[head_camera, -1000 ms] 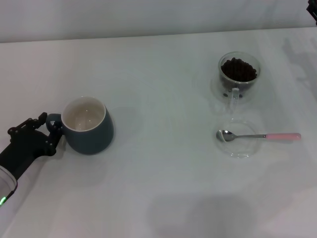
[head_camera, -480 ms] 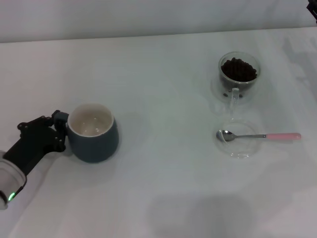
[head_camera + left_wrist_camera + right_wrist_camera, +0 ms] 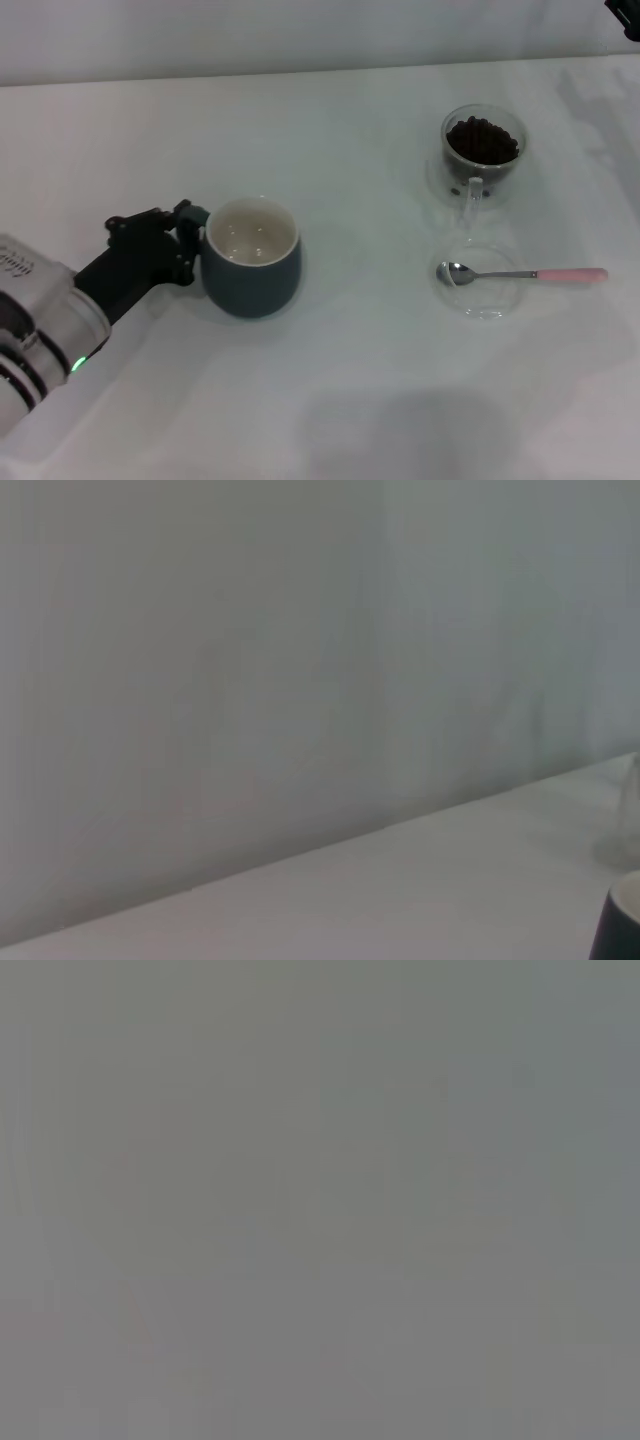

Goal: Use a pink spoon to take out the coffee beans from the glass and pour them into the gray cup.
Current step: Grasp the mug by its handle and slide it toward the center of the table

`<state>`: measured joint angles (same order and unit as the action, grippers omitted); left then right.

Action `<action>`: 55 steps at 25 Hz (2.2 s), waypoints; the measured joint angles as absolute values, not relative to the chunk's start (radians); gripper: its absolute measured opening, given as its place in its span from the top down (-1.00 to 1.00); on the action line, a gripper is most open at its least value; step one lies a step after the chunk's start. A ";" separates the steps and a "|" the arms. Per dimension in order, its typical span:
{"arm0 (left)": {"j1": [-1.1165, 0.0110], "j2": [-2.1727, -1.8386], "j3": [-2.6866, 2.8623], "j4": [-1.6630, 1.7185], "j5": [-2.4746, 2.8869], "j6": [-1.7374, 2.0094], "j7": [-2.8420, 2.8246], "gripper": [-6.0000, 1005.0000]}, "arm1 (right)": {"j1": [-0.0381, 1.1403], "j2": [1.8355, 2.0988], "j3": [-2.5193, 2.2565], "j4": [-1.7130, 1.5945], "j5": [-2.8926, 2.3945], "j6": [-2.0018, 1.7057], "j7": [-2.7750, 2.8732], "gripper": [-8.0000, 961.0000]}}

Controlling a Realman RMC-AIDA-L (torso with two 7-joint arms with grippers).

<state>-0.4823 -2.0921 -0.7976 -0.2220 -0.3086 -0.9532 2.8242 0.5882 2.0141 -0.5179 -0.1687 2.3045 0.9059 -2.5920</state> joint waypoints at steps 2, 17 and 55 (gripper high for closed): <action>-0.491 -2.093 -0.795 -0.229 -0.300 -0.947 2.824 0.78 | 0.596 2.015 -0.519 -0.162 2.304 0.906 -2.593 -0.78; -0.502 -2.097 -0.736 -0.250 -0.285 -0.908 2.822 0.78 | 0.607 2.016 -0.533 -0.144 2.304 0.912 -2.594 -0.78; -0.301 -2.092 -0.742 -0.341 -0.314 -0.949 2.824 -0.63 | 0.571 1.998 -0.536 -0.160 2.302 0.929 -2.539 -0.79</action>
